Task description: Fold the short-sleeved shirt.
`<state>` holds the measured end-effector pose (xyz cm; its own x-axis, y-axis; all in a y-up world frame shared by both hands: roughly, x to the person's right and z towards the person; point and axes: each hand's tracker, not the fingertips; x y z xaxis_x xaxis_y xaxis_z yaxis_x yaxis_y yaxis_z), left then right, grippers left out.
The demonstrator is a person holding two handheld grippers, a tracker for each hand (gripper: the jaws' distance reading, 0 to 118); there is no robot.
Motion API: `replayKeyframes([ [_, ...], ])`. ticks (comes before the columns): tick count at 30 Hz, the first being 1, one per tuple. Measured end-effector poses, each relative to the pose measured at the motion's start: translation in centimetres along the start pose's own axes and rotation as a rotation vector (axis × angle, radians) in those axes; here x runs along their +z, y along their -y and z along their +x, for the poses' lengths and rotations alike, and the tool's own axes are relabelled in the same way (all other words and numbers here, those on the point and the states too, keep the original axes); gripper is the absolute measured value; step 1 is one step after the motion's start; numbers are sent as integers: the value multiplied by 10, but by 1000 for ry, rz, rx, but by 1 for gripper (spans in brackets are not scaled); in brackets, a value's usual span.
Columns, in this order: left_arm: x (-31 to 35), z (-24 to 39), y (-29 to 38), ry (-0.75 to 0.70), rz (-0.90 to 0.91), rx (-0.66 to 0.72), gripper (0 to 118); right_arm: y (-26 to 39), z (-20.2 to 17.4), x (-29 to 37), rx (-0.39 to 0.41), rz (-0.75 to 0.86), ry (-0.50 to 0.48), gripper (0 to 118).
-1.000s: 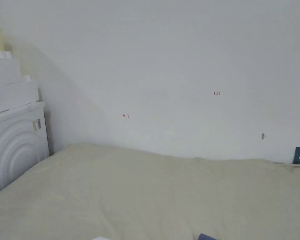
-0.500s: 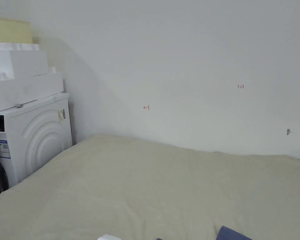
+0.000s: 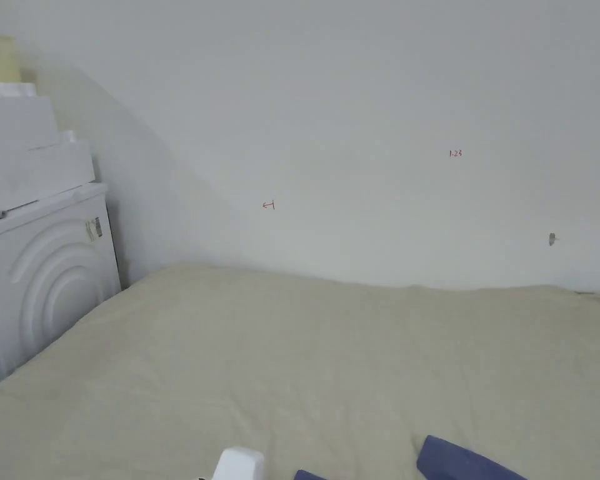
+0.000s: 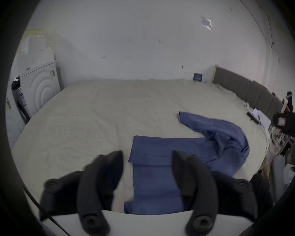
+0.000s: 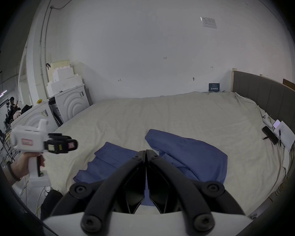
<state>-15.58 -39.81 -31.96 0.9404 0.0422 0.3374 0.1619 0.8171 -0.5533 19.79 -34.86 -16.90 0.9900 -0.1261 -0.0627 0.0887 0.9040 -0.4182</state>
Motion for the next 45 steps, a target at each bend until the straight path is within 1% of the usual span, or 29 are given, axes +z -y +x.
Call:
replayKeyframes([
  [2, -32, 1, -4, 18, -29, -46, 77, 1, 6, 1, -13, -7, 15, 0],
  [4, -60, 9, -8, -17, -83, -81, 77, 3, 13, -2, -28, -19, 21, 0],
  [6, -92, 8, -8, 9, -140, -86, 77, 6, 20, -6, -38, -30, 41, 1],
  [11, -142, 11, -6, -23, -230, -49, 77, 11, 39, -17, -66, -62, 83, 0],
  [14, -155, 9, -5, -18, -259, -8, 77, 16, 50, -22, -71, -75, 121, 1],
  [15, -160, 5, -5, -13, -270, 17, 78, 17, 52, -23, -46, -83, 159, 0],
  [16, -161, 3, -5, -4, -263, 41, 79, 18, 53, -24, -31, -81, 172, 0],
  [18, -159, 8, -8, 10, -235, 27, 83, 20, 57, -27, -26, -96, 175, 1],
  [20, -161, 13, -10, -17, -248, 5, 80, 22, 62, -29, -45, -103, 172, 0],
  [21, -157, 19, -11, -30, -247, -18, 69, 24, 64, -31, -71, -106, 165, 0],
  [23, -146, 30, -11, -33, -212, -58, 40, 27, 65, -32, -94, -107, 158, 0],
  [24, -152, 25, -11, -60, -203, -82, 25, 28, 65, -32, -98, -107, 156, 0],
  [26, -151, 26, -10, -51, -212, -76, 20, 27, 64, -35, -100, -116, 150, 0],
  [28, -152, 26, -12, -73, -208, -77, 11, 25, 64, -36, -95, -117, 144, 0],
  [29, -150, 28, -12, -78, -201, -86, 4, 23, 64, -37, -88, -114, 142, 1],
  [31, -146, 33, -12, -47, -197, -89, 4, 17, 69, -41, -63, -112, 134, 1],
  [32, -144, 39, -10, -69, -197, -165, 3, 14, 72, -44, -32, -116, 132, 1],
  [33, -144, 42, -9, -56, -212, -196, 3, 10, 77, -49, 7, -112, 137, 3],
  [34, -147, 43, -8, -54, -249, -197, 3, 6, 84, -57, 50, -128, 130, 10],
  [35, -148, 42, -10, -64, -247, -199, 3, 0, 94, -69, 85, -148, 123, 23],
  [36, -149, 44, -12, -64, -246, -195, 3, -5, 103, -81, 113, -168, 132, 41],
  [37, -150, 44, -13, -67, -261, -186, 3, -10, 114, -96, 137, -176, 143, 41],
  [38, -150, 45, -15, -70, -271, -182, 3, -14, 129, -115, 145, -188, 151, 45],
  [39, -150, 46, -16, -72, -275, -184, 3, -18, 142, -132, 151, -252, 144, 53],
  [40, -178, 31, -7, -72, -286, -186, 3, -23, 156, -152, 142, -318, 150, 61],
  [41, -180, 30, -7, -74, -291, -191, 3, -24, 171, -171, 131, -346, 152, 64],
  [42, -181, 29, -8, -74, -292, -192, 3, -26, 185, -189, 126, -395, 145, 65],
  [44, -190, 23, -2, -72, -295, -192, 3, -26, 208, -225, 71, -495, 171, 65],
  [45, -190, 21, -2, -71, -293, -185, 3, -24, 217, -241, 54, -515, 180, 66],
])
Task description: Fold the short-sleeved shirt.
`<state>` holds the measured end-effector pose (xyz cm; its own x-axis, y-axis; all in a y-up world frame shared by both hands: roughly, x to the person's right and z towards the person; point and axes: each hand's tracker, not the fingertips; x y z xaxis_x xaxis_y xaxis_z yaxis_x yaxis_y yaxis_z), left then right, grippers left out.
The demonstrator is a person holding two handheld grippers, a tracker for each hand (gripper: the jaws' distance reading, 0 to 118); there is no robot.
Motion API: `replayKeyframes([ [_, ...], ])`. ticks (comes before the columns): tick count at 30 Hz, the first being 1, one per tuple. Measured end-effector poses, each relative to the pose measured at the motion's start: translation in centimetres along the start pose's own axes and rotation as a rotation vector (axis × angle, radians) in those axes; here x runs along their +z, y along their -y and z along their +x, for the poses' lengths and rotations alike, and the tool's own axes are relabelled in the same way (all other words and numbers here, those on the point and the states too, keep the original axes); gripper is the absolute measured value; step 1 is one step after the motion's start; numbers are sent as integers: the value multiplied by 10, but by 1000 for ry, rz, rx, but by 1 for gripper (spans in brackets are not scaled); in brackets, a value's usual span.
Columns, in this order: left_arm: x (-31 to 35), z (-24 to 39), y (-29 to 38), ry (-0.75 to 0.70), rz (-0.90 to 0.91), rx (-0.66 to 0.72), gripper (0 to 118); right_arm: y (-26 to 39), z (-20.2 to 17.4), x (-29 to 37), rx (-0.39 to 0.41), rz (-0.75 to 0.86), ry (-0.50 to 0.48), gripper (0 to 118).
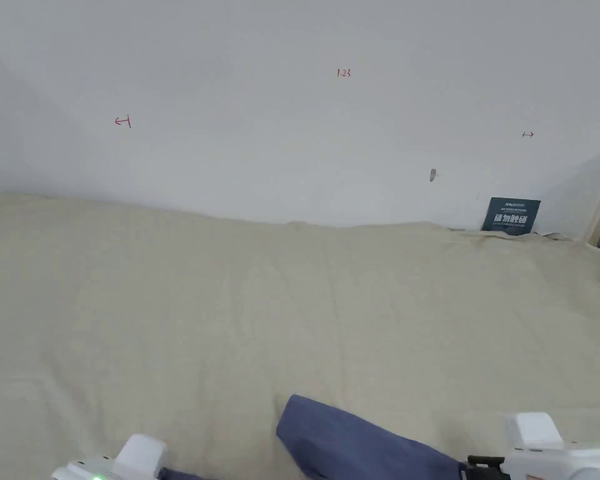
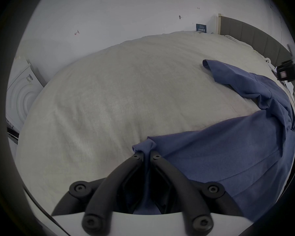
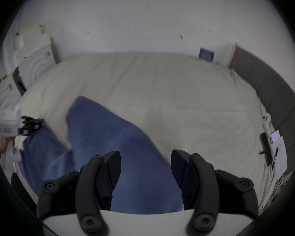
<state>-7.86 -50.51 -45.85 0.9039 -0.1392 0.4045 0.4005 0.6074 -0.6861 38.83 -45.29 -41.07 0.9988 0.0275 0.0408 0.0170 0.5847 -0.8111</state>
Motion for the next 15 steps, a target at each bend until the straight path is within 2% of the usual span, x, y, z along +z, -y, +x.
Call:
replayKeyframes([
  [6, -8, -5, 0, 7, -3, 37, 3, -14, 8, -60, 36, -88, -33, 66],
  [8, -5, -4, 1, 11, -3, 43, 3, -9, 2, -68, 77, -113, -63, 65],
  [10, -8, -7, 1, 17, 0, 51, 3, -4, -8, -67, 151, -115, -40, 61],
  [11, -13, -8, 4, 19, 1, 51, 3, -5, -8, -64, 160, -94, -35, 51],
  [13, -15, -11, 4, 21, 5, 53, 3, -6, -8, -61, 110, -105, -120, 6],
  [15, -14, -9, 6, 20, 10, 63, 3, -5, -16, -56, 162, -84, -89, 4],
])
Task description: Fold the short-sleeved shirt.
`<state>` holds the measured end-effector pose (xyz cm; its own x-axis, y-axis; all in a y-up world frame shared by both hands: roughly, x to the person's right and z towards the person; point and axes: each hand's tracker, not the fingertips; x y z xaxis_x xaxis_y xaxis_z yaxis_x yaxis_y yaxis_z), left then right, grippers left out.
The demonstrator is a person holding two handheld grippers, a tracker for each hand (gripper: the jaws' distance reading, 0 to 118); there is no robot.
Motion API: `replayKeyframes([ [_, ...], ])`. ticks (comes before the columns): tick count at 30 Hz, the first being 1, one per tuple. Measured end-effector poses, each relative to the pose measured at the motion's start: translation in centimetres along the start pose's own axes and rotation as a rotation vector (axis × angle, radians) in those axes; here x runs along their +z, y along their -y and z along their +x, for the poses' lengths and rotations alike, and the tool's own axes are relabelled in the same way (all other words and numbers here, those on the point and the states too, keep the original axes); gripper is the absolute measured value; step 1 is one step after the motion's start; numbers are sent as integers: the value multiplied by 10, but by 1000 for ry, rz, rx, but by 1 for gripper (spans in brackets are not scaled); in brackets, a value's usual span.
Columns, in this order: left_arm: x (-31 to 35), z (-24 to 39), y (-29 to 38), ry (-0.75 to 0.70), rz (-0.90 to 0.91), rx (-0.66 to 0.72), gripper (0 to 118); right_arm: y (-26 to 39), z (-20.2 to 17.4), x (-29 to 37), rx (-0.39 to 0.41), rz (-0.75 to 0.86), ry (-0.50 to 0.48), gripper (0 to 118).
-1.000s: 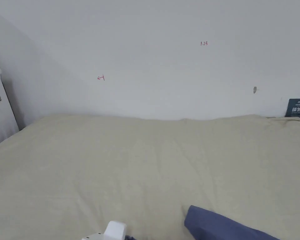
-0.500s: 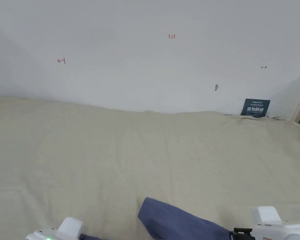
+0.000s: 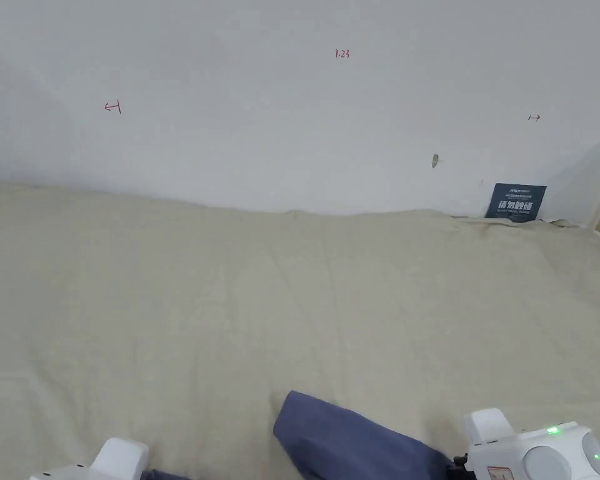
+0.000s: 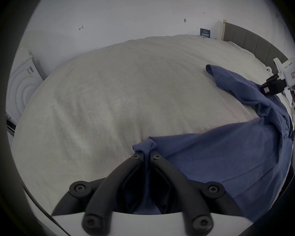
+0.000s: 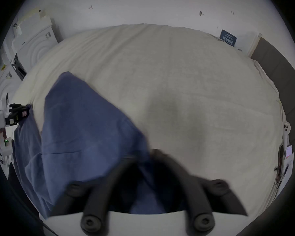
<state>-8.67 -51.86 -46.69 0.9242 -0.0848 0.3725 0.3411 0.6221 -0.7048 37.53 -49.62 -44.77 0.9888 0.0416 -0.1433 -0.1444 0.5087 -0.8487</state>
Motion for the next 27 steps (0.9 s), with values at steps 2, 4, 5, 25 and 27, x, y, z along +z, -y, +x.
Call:
replayKeyframes([
  [2, 1, -3, 0, 2, 9, 17, 3, 1, -3, 1, 12, -16, -8, 3],
  [4, 15, -5, 0, 36, 53, 69, 3, 4, -6, 13, -13, 29, -16, 3],
  [5, 25, -11, 2, 82, 79, 97, 3, 6, -7, 23, -44, 69, -29, 3],
  [25, 418, -95, -63, -4, 692, 115, 3, -43, -47, 428, -85, 809, 59, 3],
  [27, 449, -107, -77, -30, 727, 124, 3, -56, -48, 456, -81, 877, 116, 3],
])
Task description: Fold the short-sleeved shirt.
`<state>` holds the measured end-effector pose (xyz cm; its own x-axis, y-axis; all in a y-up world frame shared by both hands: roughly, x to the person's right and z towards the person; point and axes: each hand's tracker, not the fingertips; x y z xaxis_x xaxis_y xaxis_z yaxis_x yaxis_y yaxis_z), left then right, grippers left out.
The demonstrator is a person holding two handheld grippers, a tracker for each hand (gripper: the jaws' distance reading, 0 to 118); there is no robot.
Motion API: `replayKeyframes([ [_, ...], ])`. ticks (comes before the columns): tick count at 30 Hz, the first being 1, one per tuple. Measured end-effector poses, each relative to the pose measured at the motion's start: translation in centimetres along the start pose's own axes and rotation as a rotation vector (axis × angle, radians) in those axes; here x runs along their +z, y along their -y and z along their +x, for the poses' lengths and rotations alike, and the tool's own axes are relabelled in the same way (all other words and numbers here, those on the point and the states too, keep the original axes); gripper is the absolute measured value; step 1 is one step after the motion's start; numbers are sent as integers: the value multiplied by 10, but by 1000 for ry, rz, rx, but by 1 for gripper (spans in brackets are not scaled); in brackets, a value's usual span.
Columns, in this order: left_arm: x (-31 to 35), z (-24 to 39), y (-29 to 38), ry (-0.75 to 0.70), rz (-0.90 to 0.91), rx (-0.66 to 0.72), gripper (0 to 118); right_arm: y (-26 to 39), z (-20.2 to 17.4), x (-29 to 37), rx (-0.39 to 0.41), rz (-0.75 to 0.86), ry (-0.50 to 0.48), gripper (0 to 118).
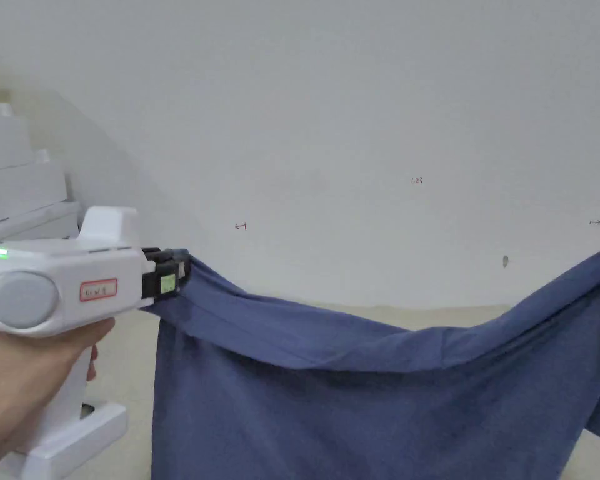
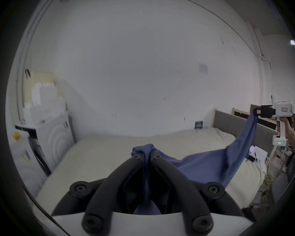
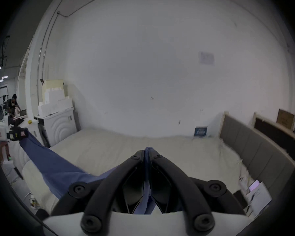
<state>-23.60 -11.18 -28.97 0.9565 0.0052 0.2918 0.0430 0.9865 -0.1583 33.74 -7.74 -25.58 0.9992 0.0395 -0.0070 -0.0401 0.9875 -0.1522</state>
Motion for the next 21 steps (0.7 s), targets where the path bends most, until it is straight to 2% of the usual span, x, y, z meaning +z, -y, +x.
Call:
replayKeyframes([
  [3, 20, -5, -44, -43, 75, -32, 3, -45, -1, 11, -19, 68, 1, 3],
  [6, 32, -6, -82, -65, 112, -55, 3, -85, -13, 20, 30, 126, 28, 3],
  [10, 37, -10, -117, -115, 146, -34, 3, -121, -20, 25, 17, 189, 108, 3],
  [12, 35, -14, -124, -123, 142, -19, 3, -130, -21, 21, 6, 200, 152, 3],
  [13, 5, -39, -124, -122, 137, 2, 3, -132, -20, 19, -12, 197, 153, 3],
  [15, -1, -46, -124, -115, 142, 44, 3, -133, -15, 15, -45, 192, 132, 3],
  [21, -21, -58, -118, -114, 117, 61, 3, -124, -16, -3, -14, 152, 152, 3],
])
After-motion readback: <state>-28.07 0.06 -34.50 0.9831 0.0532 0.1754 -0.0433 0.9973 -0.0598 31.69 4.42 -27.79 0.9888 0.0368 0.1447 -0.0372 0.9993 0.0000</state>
